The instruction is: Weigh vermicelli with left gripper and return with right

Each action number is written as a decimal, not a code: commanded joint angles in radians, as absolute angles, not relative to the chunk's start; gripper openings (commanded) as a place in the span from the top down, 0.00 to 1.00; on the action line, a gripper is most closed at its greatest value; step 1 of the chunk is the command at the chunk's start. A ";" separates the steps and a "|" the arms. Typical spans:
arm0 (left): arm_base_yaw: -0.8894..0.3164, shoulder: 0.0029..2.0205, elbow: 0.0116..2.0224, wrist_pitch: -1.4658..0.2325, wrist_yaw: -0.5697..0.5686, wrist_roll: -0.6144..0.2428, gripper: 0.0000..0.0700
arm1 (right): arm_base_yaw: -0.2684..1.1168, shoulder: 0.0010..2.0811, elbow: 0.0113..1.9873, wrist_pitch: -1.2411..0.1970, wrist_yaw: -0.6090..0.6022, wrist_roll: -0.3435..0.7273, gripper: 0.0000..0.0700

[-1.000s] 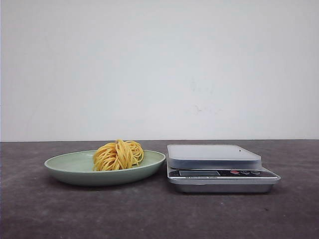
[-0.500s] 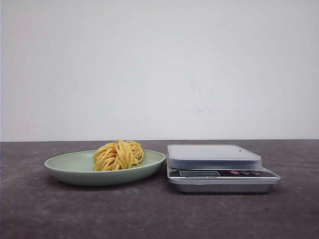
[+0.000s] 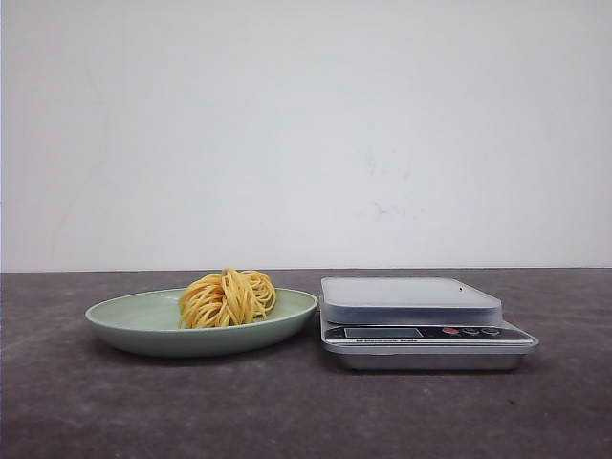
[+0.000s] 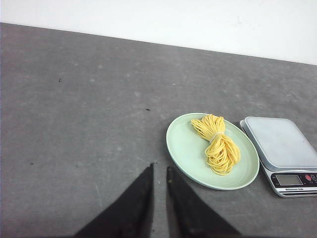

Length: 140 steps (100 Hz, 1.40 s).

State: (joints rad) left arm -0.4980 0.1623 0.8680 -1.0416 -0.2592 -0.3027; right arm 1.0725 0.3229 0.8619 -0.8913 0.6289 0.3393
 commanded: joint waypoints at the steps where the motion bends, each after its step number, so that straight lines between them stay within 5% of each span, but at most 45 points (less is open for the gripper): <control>1: -0.503 0.162 0.874 -1.031 -0.262 -0.292 0.98 | 1.084 0.324 0.868 -0.883 0.629 0.352 0.99; 42: -0.456 0.161 0.867 -1.004 -0.262 -0.266 0.98 | 1.084 0.324 0.868 -0.883 0.629 0.352 0.99; 64: -0.295 0.119 0.658 -0.595 -0.262 -0.132 0.98 | 1.084 0.324 0.868 -0.883 0.629 0.352 0.99; 93: -0.136 0.029 0.263 -0.194 -0.254 -0.121 0.98 | 1.084 0.324 0.868 -0.883 0.629 0.352 0.99; 140: -0.057 0.003 0.027 -0.168 -0.107 -0.120 0.98 | 1.084 0.324 0.868 -0.883 0.629 0.352 0.99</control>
State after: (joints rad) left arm -0.0643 0.0051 0.0391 -0.1825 -0.1196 -0.1368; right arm 1.0725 0.3229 0.8619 -0.8913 0.6285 0.3416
